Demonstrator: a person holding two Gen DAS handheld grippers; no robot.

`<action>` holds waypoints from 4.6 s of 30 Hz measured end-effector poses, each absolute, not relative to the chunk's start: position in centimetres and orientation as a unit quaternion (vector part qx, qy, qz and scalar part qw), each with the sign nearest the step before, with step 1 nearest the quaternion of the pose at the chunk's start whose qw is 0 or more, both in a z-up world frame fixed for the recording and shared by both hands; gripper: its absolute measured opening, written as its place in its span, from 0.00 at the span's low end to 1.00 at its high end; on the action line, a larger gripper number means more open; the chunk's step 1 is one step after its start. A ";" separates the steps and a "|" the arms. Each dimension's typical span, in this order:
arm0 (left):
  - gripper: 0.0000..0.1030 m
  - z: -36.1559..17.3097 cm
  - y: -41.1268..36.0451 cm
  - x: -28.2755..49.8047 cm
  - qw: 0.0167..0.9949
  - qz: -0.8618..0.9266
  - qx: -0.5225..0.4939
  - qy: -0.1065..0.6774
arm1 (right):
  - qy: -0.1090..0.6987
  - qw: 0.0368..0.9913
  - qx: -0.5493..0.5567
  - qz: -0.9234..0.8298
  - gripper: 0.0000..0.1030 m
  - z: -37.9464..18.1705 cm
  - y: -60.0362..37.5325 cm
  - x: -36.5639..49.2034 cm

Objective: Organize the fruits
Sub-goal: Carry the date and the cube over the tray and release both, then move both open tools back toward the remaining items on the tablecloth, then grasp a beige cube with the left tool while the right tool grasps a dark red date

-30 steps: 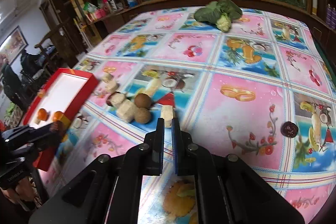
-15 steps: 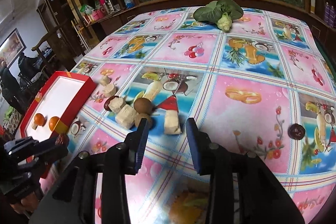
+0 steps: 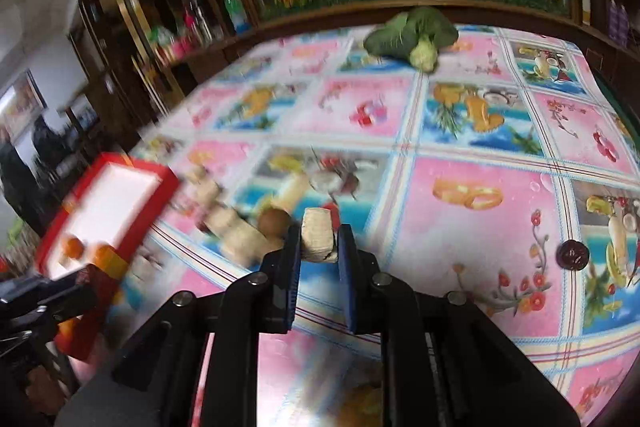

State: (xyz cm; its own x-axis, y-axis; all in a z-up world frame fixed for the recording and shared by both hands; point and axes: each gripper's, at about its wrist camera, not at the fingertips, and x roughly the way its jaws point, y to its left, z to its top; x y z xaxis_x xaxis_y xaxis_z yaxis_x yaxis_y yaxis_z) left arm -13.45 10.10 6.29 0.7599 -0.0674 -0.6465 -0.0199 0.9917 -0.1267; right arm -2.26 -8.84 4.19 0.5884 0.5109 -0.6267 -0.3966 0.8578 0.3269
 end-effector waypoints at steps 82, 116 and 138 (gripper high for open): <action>0.74 5.0 11.5 -13.6 0.916 0.091 -0.003 0.390 | 0.469 0.872 0.099 0.102 0.19 3.2 -22.7 0.9; 0.66 1.6 1.5 -2.5 0.892 -0.063 0.004 0.448 | 0.484 0.854 0.165 0.098 0.39 2.1 -24.8 3.0; 0.28 0.8 0.6 -1.4 0.899 -0.079 0.044 0.427 | 0.471 0.881 0.038 0.043 0.27 1.9 -21.6 2.2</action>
State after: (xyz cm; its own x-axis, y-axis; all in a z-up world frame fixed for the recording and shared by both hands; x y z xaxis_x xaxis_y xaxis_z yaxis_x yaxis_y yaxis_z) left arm -1.41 0.63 0.79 0.6220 -0.1055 -0.7759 0.1802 0.9836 0.0107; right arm 2.23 -21.63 1.90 0.5536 0.1110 -0.8254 -0.0391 0.9935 0.1073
